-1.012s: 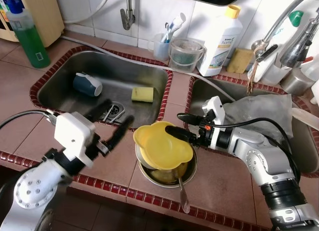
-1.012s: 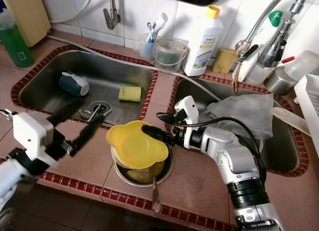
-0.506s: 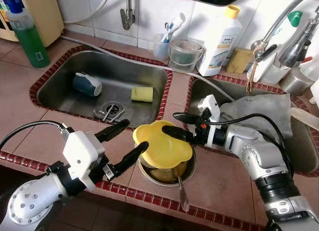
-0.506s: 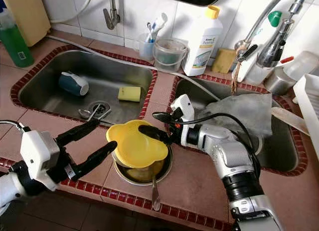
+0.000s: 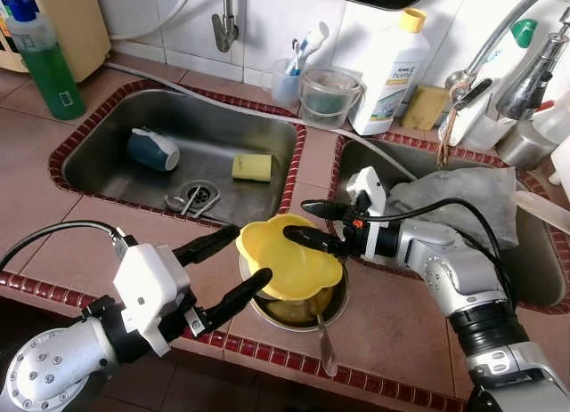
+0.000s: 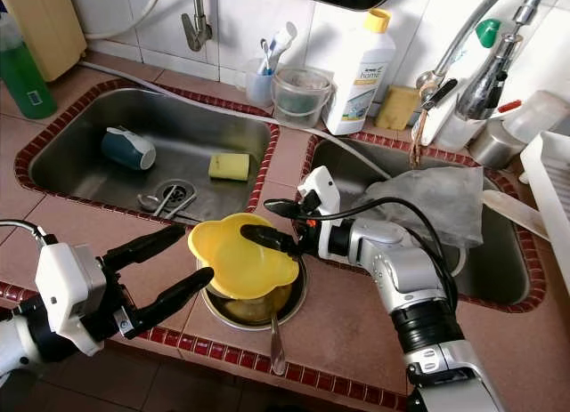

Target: Kitchen organization

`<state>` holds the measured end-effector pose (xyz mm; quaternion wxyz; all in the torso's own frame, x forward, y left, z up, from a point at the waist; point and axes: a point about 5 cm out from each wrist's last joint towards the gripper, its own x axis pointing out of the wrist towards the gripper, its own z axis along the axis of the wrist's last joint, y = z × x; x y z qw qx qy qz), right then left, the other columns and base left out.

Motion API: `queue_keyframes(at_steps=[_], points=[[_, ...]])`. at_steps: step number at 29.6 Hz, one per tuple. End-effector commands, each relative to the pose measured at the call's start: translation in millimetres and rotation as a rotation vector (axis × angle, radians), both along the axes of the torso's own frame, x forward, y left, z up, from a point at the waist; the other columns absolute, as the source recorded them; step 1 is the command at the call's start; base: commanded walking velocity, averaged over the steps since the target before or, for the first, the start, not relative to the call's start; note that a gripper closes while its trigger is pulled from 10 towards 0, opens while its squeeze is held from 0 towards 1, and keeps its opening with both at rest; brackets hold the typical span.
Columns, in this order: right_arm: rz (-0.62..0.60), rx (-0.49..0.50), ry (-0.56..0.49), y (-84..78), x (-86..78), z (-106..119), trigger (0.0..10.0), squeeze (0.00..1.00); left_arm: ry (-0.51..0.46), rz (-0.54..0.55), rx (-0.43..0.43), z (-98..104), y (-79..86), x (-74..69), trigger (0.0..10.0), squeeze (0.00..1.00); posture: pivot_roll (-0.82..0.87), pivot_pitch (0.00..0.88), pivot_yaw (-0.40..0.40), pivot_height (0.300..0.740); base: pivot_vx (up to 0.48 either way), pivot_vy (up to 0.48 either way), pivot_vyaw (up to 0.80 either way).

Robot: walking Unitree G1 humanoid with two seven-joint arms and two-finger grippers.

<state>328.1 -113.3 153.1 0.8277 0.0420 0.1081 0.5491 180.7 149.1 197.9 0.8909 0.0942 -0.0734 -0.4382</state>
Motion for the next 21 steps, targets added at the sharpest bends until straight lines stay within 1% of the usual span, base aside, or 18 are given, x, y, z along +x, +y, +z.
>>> queue_keyframes(at_steps=[1,6,12,13,14,15,16,21], points=[[0.010,-0.017,-0.007,-1.2,2.7,1.4,10.0,0.00,0.016,-0.042,0.005,1.1,-5.4,-6.4,10.0,0.00,0.03,0.129,-0.142,0.740,0.000,0.000,0.00],[0.019,-0.026,-0.010,0.5,5.9,1.2,10.0,0.00,0.048,-0.077,0.021,-2.1,-9.9,-13.8,10.0,0.00,0.03,0.129,-0.141,0.740,0.000,0.000,0.00],[0.050,-0.028,-0.013,1.1,6.3,2.0,10.0,0.00,0.062,-0.084,0.008,-3.0,-12.1,-15.2,10.0,0.00,0.03,0.132,-0.142,0.740,0.000,0.000,0.00],[0.053,-0.026,-0.015,0.8,6.6,3.1,4.6,0.00,0.060,-0.083,0.008,-2.9,-12.3,-15.2,10.0,0.00,0.03,0.132,-0.143,0.740,0.000,0.000,0.00],[0.055,-0.026,-0.017,0.5,7.0,3.9,4.6,0.00,0.059,-0.082,0.008,-2.8,-12.4,-15.2,10.0,0.00,0.03,0.133,-0.143,0.740,0.000,0.000,0.00],[0.062,-0.022,-0.022,0.4,7.1,5.2,1.2,0.00,0.058,-0.079,0.006,-2.6,-12.5,-14.9,10.0,0.00,0.03,0.133,-0.144,0.740,0.000,0.000,0.00],[0.070,-0.018,-0.024,0.4,7.0,6.3,0.0,0.00,0.058,-0.076,0.004,-2.5,-12.6,-14.7,10.0,0.00,0.03,0.133,-0.144,0.740,0.000,0.000,0.00],[0.085,-0.017,-0.035,-0.6,7.7,9.9,0.0,0.00,0.057,-0.081,0.005,-2.2,-14.3,-15.3,10.0,0.00,0.03,0.133,-0.143,0.740,0.000,0.000,0.00]])
